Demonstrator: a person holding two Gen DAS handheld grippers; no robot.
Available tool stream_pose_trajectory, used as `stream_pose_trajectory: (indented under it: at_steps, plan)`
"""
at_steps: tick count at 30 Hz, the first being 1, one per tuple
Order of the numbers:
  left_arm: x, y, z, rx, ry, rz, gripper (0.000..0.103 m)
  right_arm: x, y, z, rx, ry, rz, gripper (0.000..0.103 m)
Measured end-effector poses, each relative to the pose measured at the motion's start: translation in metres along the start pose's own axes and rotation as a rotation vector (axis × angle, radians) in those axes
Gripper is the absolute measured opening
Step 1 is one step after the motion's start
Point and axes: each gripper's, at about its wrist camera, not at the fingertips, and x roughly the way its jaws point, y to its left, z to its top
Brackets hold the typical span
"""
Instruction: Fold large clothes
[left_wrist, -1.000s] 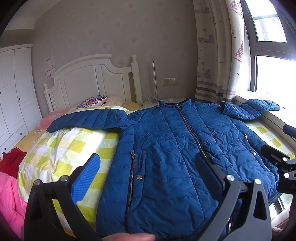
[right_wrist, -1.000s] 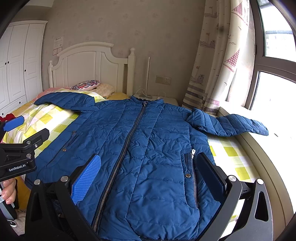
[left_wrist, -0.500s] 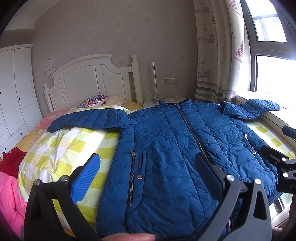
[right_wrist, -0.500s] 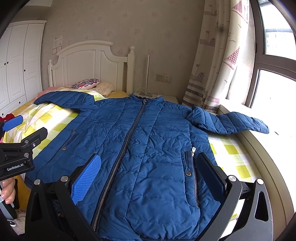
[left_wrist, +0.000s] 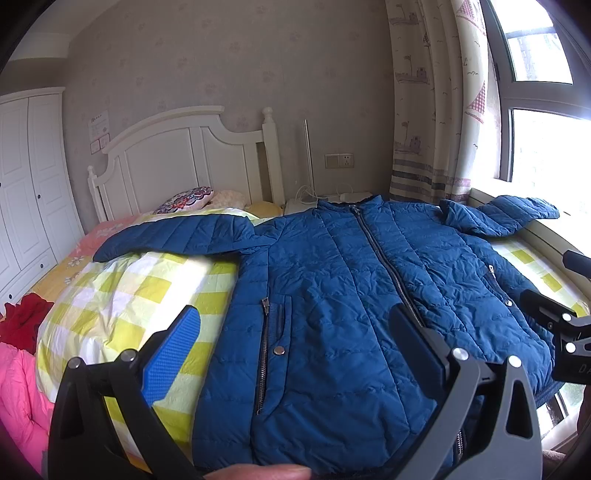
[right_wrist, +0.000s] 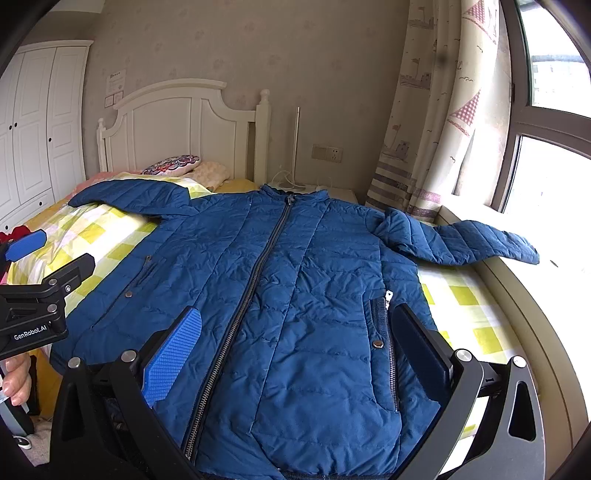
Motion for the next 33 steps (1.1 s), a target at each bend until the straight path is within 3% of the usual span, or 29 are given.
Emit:
stream_pose_trajectory:
  at_steps: [33]
  plan:
    - [0.0009,0.0023,-0.0014,0.002,0.014,-0.002,0.101,0.0038,-0.0015,-0.0005,0.005,0.019,0.011,0.099]
